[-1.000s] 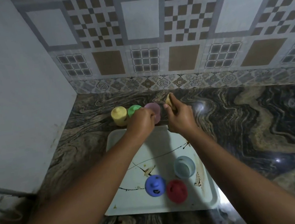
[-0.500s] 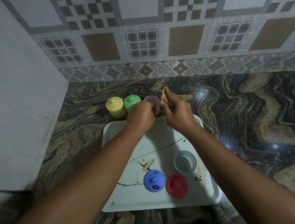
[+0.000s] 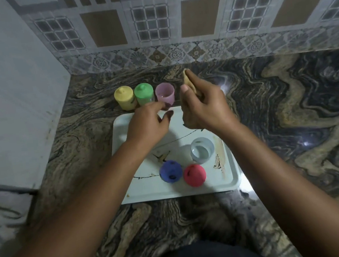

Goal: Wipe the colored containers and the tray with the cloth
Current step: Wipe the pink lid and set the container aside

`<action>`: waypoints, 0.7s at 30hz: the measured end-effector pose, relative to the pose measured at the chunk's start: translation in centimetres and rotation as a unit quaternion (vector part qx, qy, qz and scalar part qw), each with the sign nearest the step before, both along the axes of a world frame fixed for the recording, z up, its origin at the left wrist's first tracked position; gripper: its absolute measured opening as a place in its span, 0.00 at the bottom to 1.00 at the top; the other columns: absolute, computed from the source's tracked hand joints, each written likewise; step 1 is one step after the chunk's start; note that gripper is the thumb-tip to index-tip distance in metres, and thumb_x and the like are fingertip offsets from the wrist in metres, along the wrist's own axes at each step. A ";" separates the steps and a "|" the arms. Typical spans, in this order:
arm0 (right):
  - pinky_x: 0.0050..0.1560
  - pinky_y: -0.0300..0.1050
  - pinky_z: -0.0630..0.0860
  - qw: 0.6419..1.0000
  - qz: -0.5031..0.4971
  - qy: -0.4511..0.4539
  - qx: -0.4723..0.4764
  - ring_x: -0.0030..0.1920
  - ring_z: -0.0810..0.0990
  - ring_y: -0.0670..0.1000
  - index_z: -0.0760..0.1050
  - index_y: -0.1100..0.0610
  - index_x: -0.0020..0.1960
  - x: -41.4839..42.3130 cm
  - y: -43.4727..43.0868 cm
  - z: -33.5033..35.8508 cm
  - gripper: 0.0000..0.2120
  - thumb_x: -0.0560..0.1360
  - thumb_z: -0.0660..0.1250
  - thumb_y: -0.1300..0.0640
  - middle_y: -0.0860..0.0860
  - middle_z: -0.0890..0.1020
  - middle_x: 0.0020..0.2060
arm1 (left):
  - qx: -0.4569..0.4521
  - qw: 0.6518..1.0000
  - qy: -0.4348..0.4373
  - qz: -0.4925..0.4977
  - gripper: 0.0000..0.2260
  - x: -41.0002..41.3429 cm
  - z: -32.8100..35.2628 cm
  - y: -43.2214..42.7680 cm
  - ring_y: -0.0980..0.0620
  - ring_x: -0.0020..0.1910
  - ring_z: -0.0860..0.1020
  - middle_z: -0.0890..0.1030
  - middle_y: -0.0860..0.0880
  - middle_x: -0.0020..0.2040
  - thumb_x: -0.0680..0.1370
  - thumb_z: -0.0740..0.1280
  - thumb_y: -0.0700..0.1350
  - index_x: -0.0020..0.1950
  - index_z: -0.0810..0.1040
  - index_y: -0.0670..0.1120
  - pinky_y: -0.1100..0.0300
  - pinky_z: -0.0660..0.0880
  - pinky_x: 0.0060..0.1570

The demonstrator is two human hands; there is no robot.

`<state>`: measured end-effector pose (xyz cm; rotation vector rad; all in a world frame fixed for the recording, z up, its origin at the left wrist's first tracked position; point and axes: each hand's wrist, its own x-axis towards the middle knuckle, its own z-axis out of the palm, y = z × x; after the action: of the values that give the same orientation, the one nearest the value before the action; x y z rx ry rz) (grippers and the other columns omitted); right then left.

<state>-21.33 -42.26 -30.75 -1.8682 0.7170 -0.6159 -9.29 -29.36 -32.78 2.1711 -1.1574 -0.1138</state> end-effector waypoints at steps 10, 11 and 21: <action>0.45 0.43 0.78 0.994 0.060 0.086 -0.011 0.43 0.83 0.45 0.73 0.49 0.65 -10.3 7.6 -0.3 0.15 0.80 0.65 0.47 0.48 0.85 0.42 | 0.231 0.971 0.038 -0.058 0.09 -9.5 -4.4 5.8 0.47 0.53 0.80 0.81 0.52 0.53 0.78 0.65 0.56 0.53 0.81 0.56 0.57 0.73 0.47; 0.41 0.39 0.76 0.993 0.062 0.098 -0.005 0.40 0.82 0.42 0.73 0.49 0.64 -11.0 8.0 -0.7 0.14 0.80 0.65 0.47 0.48 0.84 0.39 | 0.235 0.970 0.025 -0.056 0.09 -10.2 -4.6 6.0 0.47 0.54 0.79 0.81 0.52 0.53 0.78 0.64 0.56 0.54 0.81 0.56 0.56 0.74 0.48; 0.40 0.24 0.70 0.984 0.070 0.151 -0.061 0.44 0.81 0.39 0.76 0.47 0.66 -14.0 8.5 -4.4 0.18 0.78 0.67 0.43 0.44 0.85 0.49 | 0.241 0.970 -0.024 -0.014 0.14 -12.2 -5.6 5.9 0.46 0.47 0.80 0.78 0.51 0.47 0.76 0.64 0.62 0.52 0.79 0.54 0.53 0.76 0.44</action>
<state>-35.37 -33.74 -35.17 -2.1317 0.7466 -0.2940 -21.49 -23.42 -38.39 2.5886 -1.2879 -0.3928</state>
